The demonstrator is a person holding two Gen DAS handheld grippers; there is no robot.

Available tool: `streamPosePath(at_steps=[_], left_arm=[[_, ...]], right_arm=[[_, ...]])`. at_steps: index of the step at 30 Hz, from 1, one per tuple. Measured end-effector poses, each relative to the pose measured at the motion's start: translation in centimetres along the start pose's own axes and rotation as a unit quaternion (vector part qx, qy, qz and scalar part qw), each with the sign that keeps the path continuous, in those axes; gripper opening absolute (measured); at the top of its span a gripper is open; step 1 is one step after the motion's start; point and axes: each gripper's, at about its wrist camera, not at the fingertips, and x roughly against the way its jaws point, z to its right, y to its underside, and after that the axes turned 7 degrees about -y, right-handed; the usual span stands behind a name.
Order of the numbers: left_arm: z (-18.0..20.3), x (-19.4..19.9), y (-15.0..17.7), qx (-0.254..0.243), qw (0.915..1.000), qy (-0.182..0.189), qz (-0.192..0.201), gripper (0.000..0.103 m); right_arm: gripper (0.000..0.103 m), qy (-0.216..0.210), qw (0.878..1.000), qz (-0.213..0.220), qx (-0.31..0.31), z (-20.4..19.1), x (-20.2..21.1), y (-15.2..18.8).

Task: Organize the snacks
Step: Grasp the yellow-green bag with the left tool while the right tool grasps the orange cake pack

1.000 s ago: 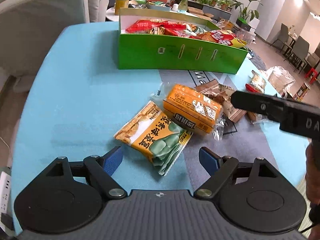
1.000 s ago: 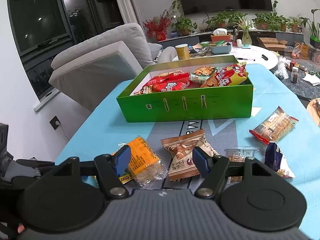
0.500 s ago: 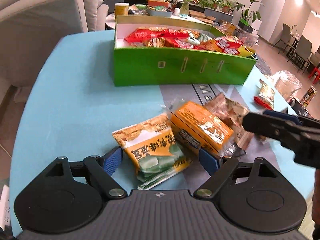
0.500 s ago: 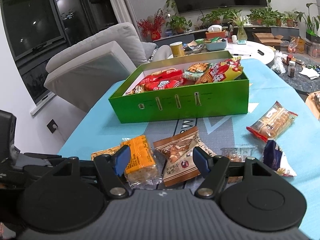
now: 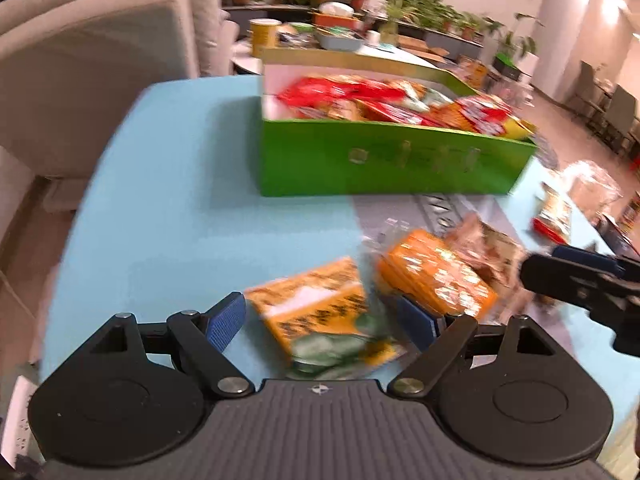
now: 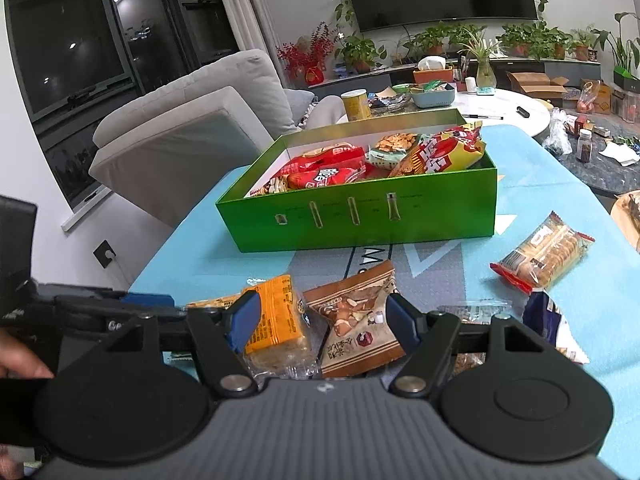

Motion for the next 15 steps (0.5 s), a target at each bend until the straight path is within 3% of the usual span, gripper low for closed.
streamPosePath(at_steps=[5, 7, 9, 12, 15], left_arm=[[1.3, -1.3, 0.3, -0.028, 0.9995, -0.016, -0.006, 0.082], [1.2, -1.3, 0.5, -0.037, 0.9992, -0.017, 0.004, 0.078], [1.1, -1.1, 0.6, -0.046, 0.9986, -0.022, 0.011, 0.063], [0.3, -0.5, 1.0, -0.037, 0.9991, -0.009, 0.018, 0.057], [-0.4, 0.2, 1.5, -0.028, 0.9987, -0.019, 0.038, 0.056]], right_arm=[[0.061, 0.004, 1.000, 0.000, 0.000, -0.1, 0.1, 0.1], [0.061, 0.002, 1.000, -0.002, 0.002, -0.1, 0.1, 0.2], [0.061, 0.003, 1.000, -0.003, 0.003, -0.2, 0.0, 0.2], [0.061, -0.002, 1.000, -0.002, 0.009, -0.5, -0.1, 0.3], [0.061, -0.009, 1.000, -0.005, 0.029, -1.2, -0.3, 0.3]])
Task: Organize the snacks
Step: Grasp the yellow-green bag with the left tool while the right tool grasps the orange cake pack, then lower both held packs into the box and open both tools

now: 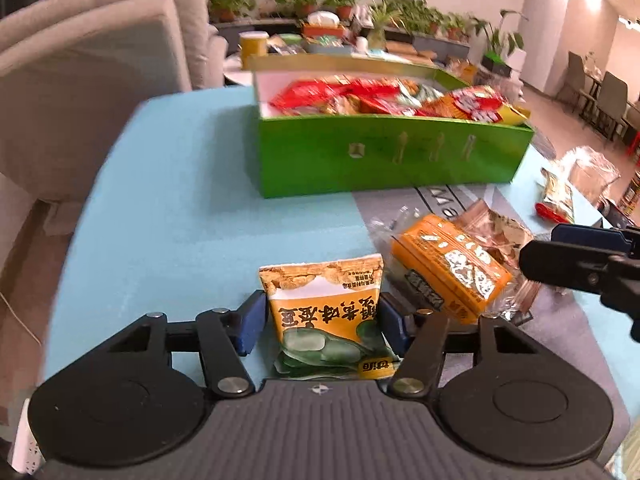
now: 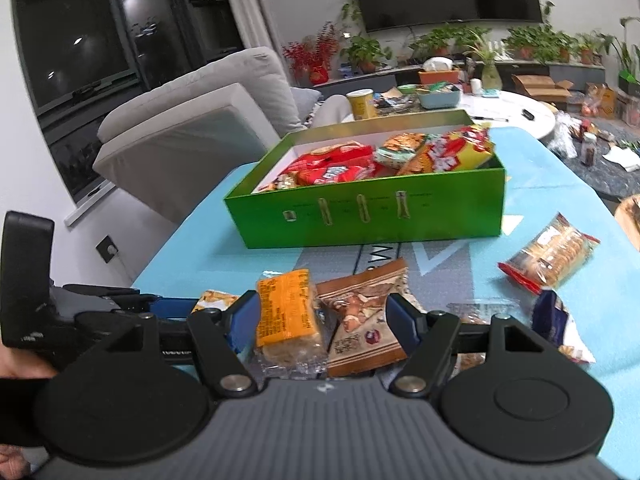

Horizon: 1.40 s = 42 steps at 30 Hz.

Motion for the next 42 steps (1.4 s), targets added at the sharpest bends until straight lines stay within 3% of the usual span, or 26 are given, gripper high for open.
streamPosePath(at_steps=[3, 13, 29, 42], left_arm=[[-0.6, 0.8, 0.3, -0.003, 0.9997, -0.018, 0.018, 0.055], [-3.1, 0.9, 0.4, 0.031, 0.9993, -0.004, 0.022, 0.055], [-2.6, -0.9, 0.6, 0.000, 0.9997, -0.006, 0.023, 0.057], [-1.9, 2.8, 0.1, 0.000, 0.9985, -0.011, 0.053, 0.053]], right_arm=[[0.061, 0.002, 1.000, -0.012, 0.014, -0.8, -0.9, -0.2], [0.061, 0.008, 0.997, -0.054, 0.054, -3.0, -4.1, -0.5], [0.060, 0.034, 0.991, -0.104, 0.070, -3.5, -7.3, -0.4], [0.060, 0.010, 0.999, -0.040, 0.032, -3.4, -3.2, -1.8]])
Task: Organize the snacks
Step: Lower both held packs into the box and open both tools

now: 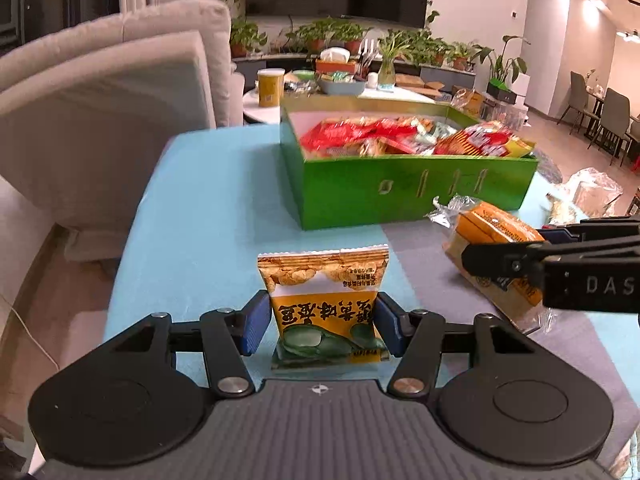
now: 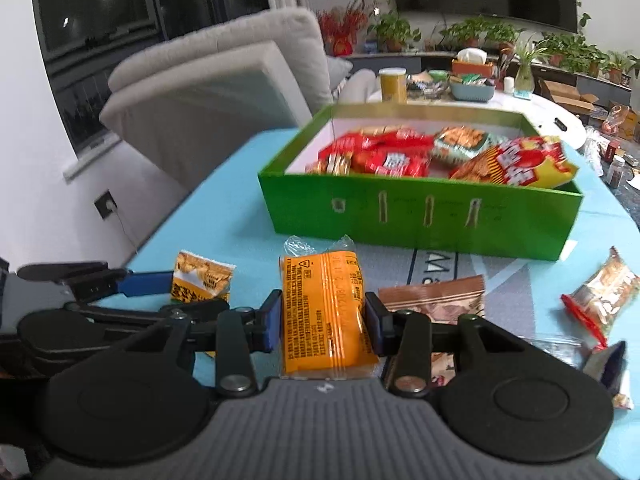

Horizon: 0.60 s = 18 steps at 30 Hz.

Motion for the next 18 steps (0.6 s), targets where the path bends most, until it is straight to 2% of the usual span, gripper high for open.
streamPosePath(at_steps=[7, 18], left_arm=[[1.2, 2.3, -1.4, -0.011, 0.9994, 0.005, 0.033, 0.053], [3.6, 2.6, -6.8, -0.040, 0.9955, 0.017, 0.084, 0.053]], right_arm=[[0.060, -0.001, 0.999, 0.047, -0.012, 0.8, 2.9, -0.9], [0.060, 0.013, 0.994, 0.107, -0.021, 3.6, 5.0, -4.5]])
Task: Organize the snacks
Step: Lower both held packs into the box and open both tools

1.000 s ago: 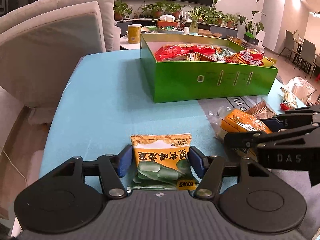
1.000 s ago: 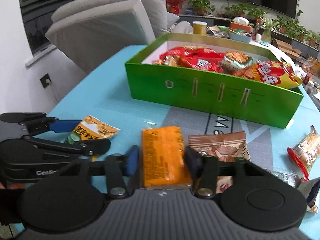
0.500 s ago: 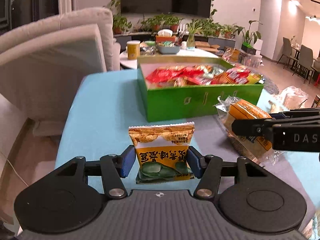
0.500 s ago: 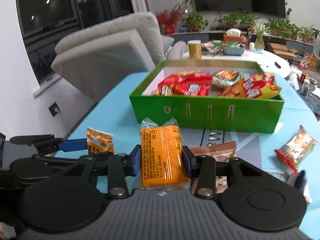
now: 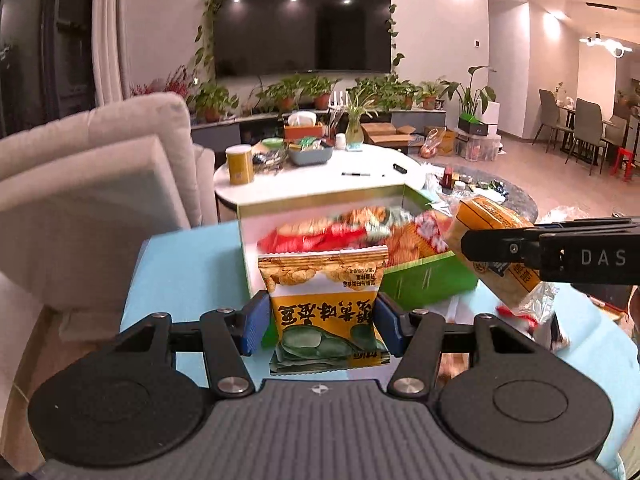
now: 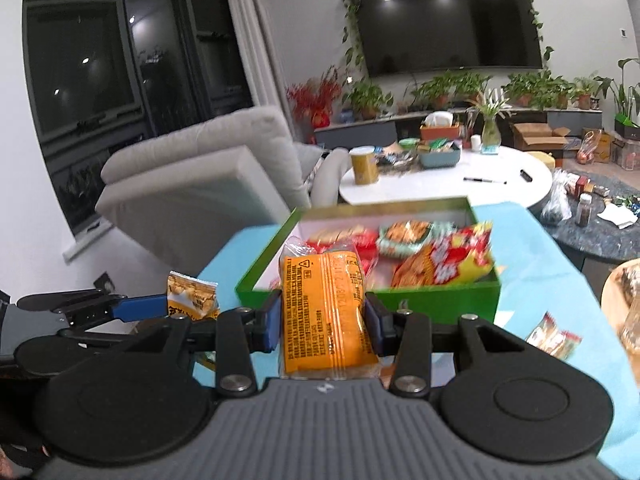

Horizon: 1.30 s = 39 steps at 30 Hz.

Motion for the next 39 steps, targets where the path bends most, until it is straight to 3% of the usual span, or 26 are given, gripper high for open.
streamPosePath(at_steps=[11, 21, 31, 34, 36, 39], left_arm=[[0.6, -5.7, -4.3, -0.003, 1.0000, -0.004, 0.001, 0.053], [1.2, -11.4, -6.0, -0.024, 0.9994, -0.016, -0.019, 0.053], [1.6, -15.1, -6.1, -0.029, 0.9989, -0.012, -0.036, 0.053], [1.6, -16.0, -6.0, -0.026, 0.9982, -0.022, -0.050, 0.063], [1.5, -15.7, -5.7, -0.024, 0.9981, -0.028, -0.049, 0.069], [1.5, -15.3, -5.3, -0.024, 0.9981, -0.024, -0.052, 0.070]], right_arm=[[0.060, 0.032, 0.999, 0.026, -0.023, 3.9, -3.9, -3.4], [0.060, 0.031, 0.998, -0.001, -0.047, 6.3, -9.3, -4.8], [0.060, 0.035, 0.998, -0.021, -0.054, 6.8, -11.7, -4.3], [0.061, 0.043, 0.997, -0.018, -0.061, 7.0, -11.9, -4.2], [0.066, 0.057, 0.996, -0.011, -0.072, 7.2, -11.5, -4.1], [0.067, 0.054, 0.996, -0.004, -0.071, 7.4, -10.1, -4.0]])
